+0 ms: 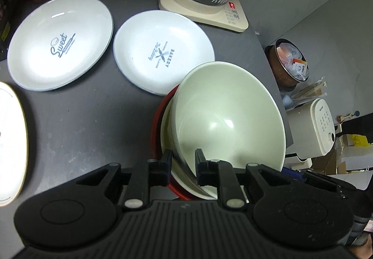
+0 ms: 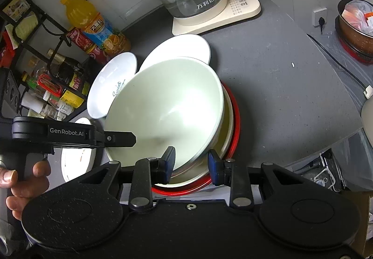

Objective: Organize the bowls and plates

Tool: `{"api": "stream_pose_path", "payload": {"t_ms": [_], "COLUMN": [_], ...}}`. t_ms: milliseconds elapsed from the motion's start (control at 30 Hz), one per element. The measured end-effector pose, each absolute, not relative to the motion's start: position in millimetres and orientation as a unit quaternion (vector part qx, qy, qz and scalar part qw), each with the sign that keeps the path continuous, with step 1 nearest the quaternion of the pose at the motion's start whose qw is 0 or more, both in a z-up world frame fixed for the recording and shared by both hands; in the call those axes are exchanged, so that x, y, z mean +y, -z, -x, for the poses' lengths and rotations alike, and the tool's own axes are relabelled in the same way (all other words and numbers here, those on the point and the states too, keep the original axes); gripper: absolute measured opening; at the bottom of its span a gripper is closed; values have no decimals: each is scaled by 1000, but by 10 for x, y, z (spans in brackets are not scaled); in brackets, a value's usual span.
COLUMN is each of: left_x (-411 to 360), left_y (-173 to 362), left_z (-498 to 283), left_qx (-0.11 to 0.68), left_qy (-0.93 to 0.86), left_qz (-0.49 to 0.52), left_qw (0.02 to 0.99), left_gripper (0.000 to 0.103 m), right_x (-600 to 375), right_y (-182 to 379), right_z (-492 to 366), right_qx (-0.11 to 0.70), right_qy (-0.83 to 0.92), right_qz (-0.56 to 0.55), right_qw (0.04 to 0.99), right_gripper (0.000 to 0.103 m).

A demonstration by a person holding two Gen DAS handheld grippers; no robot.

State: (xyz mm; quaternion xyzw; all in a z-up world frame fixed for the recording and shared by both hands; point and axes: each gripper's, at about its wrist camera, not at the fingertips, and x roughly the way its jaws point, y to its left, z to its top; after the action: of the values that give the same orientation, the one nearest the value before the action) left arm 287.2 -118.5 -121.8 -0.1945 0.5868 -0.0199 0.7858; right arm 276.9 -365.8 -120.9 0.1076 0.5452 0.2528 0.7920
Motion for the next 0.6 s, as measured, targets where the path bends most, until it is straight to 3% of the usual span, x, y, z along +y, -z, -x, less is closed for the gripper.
{"api": "stream_pose_path", "payload": {"t_ms": [600], "left_x": [-1087], "left_y": [1122], "left_z": [-2931], "left_qx": [578], "left_qy": [22], "left_qz": [187], "left_qw": [794], "left_gripper": [19], "right_x": [-3764], "right_y": [1088], "right_z": [-2789], "right_qx": [544], "right_qy": [-250], "right_qz": [-112], "right_qw": [793], "right_gripper": [35]}}
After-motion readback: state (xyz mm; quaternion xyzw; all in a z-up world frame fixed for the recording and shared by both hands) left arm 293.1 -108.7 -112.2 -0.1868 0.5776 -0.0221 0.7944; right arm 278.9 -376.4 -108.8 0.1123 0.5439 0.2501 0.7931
